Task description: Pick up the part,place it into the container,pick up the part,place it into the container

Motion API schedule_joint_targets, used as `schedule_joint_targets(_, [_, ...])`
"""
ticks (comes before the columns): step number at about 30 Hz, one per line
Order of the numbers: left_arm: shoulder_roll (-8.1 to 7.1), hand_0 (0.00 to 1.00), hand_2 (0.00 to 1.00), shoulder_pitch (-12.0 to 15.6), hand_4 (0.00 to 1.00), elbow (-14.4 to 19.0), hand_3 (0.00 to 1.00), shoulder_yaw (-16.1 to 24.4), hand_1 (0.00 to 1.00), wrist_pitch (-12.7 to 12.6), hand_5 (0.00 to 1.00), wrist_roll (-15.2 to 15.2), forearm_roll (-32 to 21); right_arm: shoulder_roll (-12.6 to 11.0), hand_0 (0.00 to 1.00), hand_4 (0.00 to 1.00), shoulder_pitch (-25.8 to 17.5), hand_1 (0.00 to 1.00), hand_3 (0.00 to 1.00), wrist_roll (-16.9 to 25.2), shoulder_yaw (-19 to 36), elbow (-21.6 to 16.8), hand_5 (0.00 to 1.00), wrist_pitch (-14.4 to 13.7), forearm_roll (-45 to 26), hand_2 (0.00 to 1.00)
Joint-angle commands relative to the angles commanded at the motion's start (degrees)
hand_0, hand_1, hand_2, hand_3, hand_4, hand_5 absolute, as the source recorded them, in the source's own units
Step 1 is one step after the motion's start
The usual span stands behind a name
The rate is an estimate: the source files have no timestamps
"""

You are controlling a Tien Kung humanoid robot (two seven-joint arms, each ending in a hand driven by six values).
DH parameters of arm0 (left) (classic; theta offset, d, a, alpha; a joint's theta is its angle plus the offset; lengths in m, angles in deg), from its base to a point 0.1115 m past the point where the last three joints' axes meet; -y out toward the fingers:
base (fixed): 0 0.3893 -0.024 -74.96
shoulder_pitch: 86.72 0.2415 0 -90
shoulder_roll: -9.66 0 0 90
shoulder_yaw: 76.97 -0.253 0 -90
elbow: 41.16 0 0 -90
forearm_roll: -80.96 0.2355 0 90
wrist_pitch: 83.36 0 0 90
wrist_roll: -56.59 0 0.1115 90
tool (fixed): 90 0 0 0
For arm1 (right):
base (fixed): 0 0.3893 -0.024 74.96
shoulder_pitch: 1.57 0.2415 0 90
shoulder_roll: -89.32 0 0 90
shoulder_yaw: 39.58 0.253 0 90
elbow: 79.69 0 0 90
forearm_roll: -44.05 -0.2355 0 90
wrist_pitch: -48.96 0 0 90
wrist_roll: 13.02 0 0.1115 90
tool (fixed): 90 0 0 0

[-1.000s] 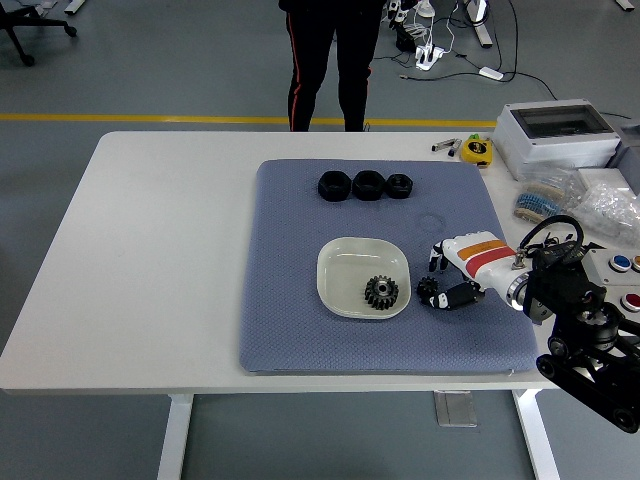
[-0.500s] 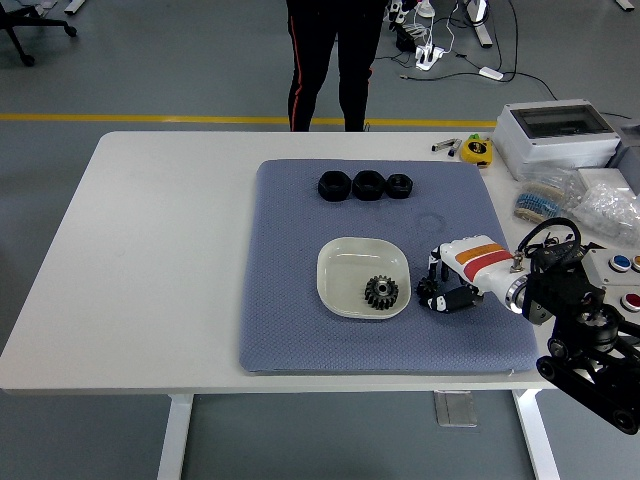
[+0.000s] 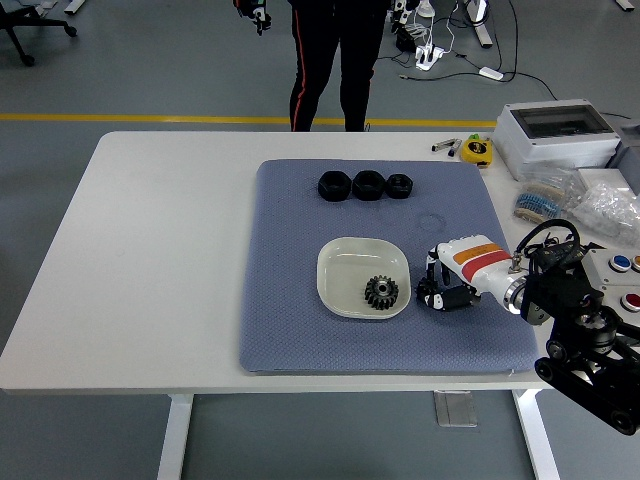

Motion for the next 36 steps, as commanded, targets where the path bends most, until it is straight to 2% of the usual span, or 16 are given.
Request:
schedule_joint_targets(4, [0.02,0.667,0.699,-0.03,0.625,-0.01,0.618,0.04,0.633,0.02,0.649,0.03,0.15,0.03,0.002,0.752,-0.01,0.124,0.489,0.2,-0.09,0.27,0.502,0.22,-0.3,0.279])
schedule_joint_targets(5, [0.02,0.667,0.699,-0.03,0.626,-0.01,0.617,0.04,0.632,0.02,0.649,0.02,0.17,0.04,0.002,0.758,-0.02,0.076,0.477,0.22,-0.11,0.37,0.507,0.21,-0.4,0.212])
schedule_joint_targets(10, [0.01,0.667,0.699,-0.02,0.626,-0.02,0.617,0.18,0.632,0.09,0.649,0.03,0.41,-0.02,0.002,0.758,-0.11,0.076,0.477,0.36,-0.12,0.37,0.507,-0.03,-0.52,0.212])
schedule_joint_targets(11, [0.01,0.667,0.699,-0.02,0.626,-0.03,0.617,0.25,0.632,0.13,0.649,0.03,0.51,-0.02,0.002,0.764,-0.13,0.041,0.457,0.39,-0.13,0.33,0.491,-0.17,-0.54,0.176])
schedule_joint_targets(36, [-0.05,0.669,0.697,-0.08,0.627,-0.1,0.617,0.8,0.632,0.47,0.647,0.03,1.55,-0.63,0.002,0.733,-0.6,0.002,0.391,0.32,0.94,-0.99,0.45,-1.84,1.19,0.124])
